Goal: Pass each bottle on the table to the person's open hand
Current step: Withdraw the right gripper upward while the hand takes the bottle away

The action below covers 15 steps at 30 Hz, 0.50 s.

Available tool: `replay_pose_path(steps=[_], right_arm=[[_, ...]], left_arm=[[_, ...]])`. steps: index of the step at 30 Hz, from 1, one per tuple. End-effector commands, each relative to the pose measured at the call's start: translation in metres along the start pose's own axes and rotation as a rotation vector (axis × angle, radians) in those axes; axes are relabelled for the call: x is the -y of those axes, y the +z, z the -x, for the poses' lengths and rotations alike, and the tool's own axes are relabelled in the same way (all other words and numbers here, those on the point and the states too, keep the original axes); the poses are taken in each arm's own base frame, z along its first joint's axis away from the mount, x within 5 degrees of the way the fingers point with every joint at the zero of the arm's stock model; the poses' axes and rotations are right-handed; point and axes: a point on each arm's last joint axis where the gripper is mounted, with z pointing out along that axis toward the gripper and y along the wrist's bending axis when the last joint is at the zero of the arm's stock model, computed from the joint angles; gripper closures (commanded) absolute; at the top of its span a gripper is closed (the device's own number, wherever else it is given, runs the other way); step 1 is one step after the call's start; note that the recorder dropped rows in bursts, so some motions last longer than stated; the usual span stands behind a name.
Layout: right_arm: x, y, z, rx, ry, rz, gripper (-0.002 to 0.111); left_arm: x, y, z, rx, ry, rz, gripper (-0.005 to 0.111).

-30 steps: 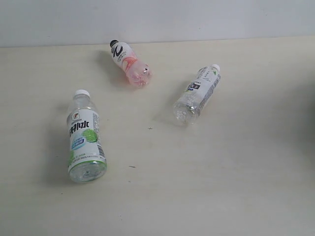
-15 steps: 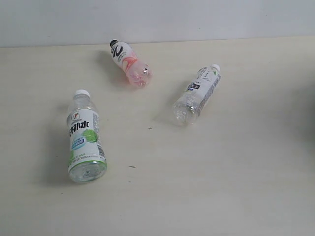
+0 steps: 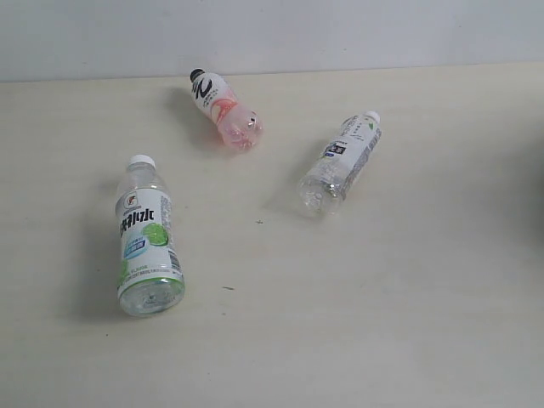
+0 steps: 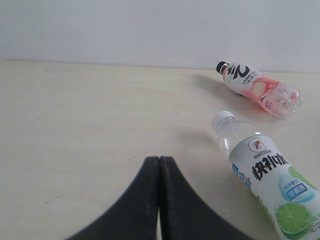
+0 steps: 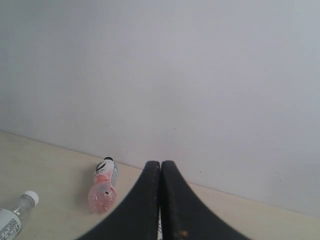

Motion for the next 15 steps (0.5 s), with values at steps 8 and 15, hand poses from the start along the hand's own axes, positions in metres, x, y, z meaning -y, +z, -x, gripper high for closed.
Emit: replay_pose_path(steps=[8, 15], right_arm=[[-0.0001, -0.0002, -0.0001, 0.011, 0.018, 0.001, 0.108], [0.0001, -0.0059, 0.0017, 0.04, 0.019, 0.0, 0.108]], left_arm=[[0.0005, -0.0004, 0.0005, 0.007, -0.001, -0.008, 0.107], [0.0005, -0.0004, 0.0005, 0.007, -0.001, -0.008, 0.107]])
